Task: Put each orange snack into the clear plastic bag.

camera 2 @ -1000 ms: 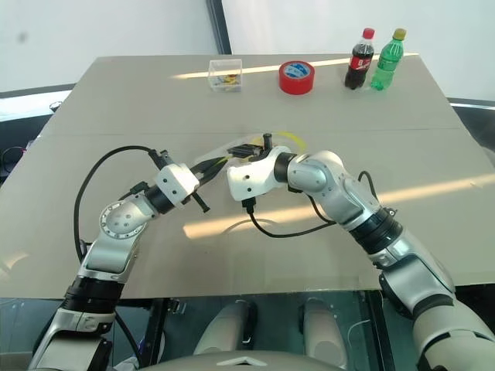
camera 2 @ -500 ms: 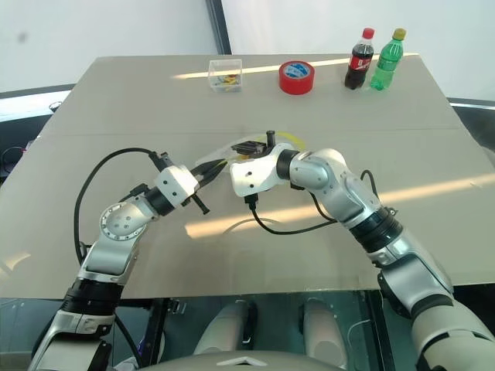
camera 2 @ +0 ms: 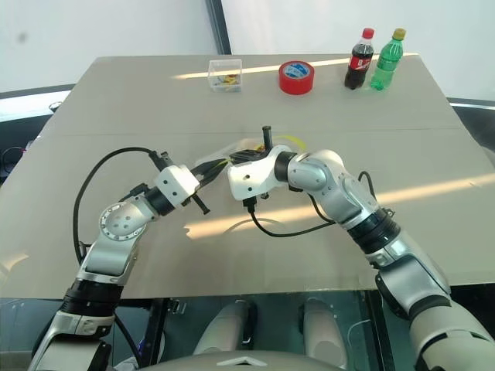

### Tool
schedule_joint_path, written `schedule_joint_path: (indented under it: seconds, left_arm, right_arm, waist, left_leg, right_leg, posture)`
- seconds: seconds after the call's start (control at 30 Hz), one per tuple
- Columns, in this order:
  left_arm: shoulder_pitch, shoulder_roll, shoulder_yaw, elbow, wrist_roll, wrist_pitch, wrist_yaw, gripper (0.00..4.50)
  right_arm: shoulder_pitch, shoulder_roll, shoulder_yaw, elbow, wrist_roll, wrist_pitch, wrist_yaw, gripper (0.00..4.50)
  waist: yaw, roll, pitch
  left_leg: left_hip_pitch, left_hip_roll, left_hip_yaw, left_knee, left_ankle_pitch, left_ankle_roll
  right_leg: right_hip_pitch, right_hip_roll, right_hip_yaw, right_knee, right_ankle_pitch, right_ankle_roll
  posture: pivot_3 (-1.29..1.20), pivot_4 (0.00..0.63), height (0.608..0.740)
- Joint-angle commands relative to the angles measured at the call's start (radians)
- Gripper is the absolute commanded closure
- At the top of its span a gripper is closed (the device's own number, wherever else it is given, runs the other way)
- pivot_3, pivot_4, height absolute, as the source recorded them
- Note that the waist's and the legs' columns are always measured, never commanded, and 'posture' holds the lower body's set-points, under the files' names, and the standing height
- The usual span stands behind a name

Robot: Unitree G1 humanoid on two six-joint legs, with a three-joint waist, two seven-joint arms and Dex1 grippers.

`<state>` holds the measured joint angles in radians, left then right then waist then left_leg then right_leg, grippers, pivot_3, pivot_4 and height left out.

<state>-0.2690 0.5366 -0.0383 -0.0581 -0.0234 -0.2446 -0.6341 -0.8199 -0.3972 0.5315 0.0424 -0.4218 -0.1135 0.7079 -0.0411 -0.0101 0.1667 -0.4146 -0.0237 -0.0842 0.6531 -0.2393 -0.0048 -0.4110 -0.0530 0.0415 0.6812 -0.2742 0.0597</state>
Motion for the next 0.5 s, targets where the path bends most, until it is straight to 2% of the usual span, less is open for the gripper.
schedule_joint_path:
  seconds: [0.03, 0.2, 0.5]
  left_arm:
    - [-0.002, 0.003, 0.026, -0.051, -0.01, -0.007, 0.016, 4.5]
    - [-0.012, 0.003, 0.05, -0.043, -0.022, -0.02, 0.033, 4.5]
    - [-0.047, 0.043, 0.141, 0.008, -0.098, -0.058, 0.029, 4.5]
  right_arm:
    - [-0.002, 0.003, -0.035, -0.024, 0.002, -0.012, -0.005, 4.46]
    - [0.003, -0.004, -0.053, -0.04, 0.003, 0.009, -0.007, 4.46]
    - [0.053, -0.055, -0.179, -0.039, 0.005, 0.217, -0.053, 4.46]
  waist:
    - [0.0, 0.0, 0.0]
    - [0.0, 0.0, 0.0]
    - [0.0, 0.0, 0.0]
  left_leg:
    - [0.0, 0.0, 0.0, 0.0, 0.0, 0.0]
    - [0.0, 0.0, 0.0, 0.0, 0.0, 0.0]
    - [0.0, 0.0, 0.0, 0.0, 0.0, -0.001]
  right_leg:
    - [0.0, 0.0, 0.0, 0.0, 0.0, 0.0]
    - [0.0, 0.0, 0.0, 0.0, 0.0, 0.0]
    - [0.0, 0.0, 0.0, 0.0, 0.0, 0.0]
  posture:
    - [0.0, 0.15, 0.74]
    - [0.0, 0.15, 0.74]
    - [0.0, 0.15, 0.74]
